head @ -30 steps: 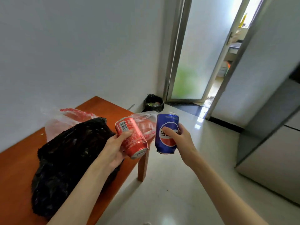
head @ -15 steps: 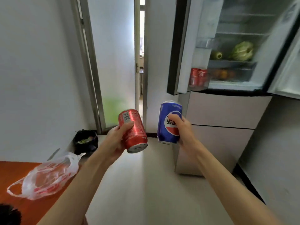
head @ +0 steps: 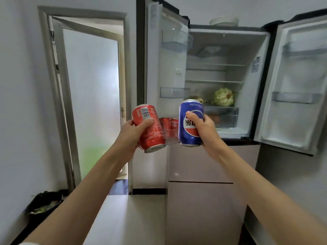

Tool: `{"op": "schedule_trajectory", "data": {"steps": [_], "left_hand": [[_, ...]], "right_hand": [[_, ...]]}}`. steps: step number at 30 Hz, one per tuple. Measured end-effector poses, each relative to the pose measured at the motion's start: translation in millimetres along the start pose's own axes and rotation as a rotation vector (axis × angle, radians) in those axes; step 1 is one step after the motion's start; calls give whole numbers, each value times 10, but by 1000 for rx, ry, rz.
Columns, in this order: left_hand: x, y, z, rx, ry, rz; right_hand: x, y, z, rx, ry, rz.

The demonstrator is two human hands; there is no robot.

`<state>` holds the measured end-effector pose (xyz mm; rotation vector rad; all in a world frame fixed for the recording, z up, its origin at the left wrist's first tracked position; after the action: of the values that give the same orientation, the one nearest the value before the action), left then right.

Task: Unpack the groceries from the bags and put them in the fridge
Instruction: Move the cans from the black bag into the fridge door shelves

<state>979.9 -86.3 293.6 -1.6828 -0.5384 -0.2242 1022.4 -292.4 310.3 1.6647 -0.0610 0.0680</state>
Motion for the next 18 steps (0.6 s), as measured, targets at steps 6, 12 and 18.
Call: {"op": "schedule_trajectory", "data": {"steps": [6, 12, 18], "left_hand": [[872, -111, -497, 151, 21, -146], [1832, -266, -846, 185, 15, -278], [2655, -548, -1124, 298, -36, -450]], "right_hand": [[800, 400, 319, 31, -30, 96], [1702, 912, 405, -6, -30, 215], [2561, 1490, 334, -92, 8, 331]]}}
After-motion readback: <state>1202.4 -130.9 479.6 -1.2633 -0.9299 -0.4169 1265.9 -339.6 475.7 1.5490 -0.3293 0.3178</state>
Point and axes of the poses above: each hand's wrist, its own x-axis towards the middle knuckle, its own z-axis out of the back of the hand, y = z × x, the point moved 10 cm from there along x, towards the middle knuckle, and after that the axes turned 14 degrees about -z, right-handed, at the moved point
